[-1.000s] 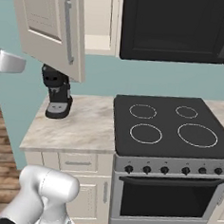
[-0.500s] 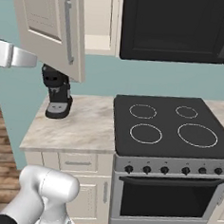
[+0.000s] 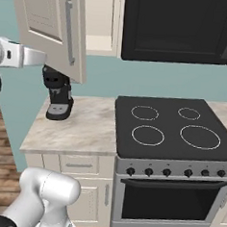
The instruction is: Close all open cabinet doors.
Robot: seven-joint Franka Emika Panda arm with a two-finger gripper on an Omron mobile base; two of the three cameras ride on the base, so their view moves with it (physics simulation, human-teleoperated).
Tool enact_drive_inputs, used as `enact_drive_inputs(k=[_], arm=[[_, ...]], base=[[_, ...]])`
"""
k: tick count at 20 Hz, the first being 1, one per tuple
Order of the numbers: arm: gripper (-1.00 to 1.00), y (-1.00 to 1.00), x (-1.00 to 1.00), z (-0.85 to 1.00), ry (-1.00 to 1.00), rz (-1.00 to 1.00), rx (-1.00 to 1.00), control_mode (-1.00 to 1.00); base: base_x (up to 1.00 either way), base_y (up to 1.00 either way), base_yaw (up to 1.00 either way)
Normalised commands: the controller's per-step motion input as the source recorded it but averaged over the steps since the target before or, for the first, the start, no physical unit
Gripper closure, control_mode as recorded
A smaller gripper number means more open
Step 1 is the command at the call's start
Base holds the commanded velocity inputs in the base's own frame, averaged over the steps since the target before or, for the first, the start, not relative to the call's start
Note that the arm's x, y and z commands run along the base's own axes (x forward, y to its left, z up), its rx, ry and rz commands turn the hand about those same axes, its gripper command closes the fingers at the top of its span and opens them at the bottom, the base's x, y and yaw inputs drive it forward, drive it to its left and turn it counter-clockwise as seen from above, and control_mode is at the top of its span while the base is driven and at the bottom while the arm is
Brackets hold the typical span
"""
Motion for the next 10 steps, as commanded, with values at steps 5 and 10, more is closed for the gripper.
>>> enact_drive_inputs(k=[5, 10], arm=[[-1.0, -0.06, 0.54, 0.0, 0.0, -0.04, -0.02, -1.0], [-1.0, -0.04, 0.57, 0.0, 0.0, -0.01, 0.0, -1.0]], base=[[0.0, 0.0, 0.0], [0.0, 0.0, 0.0]])
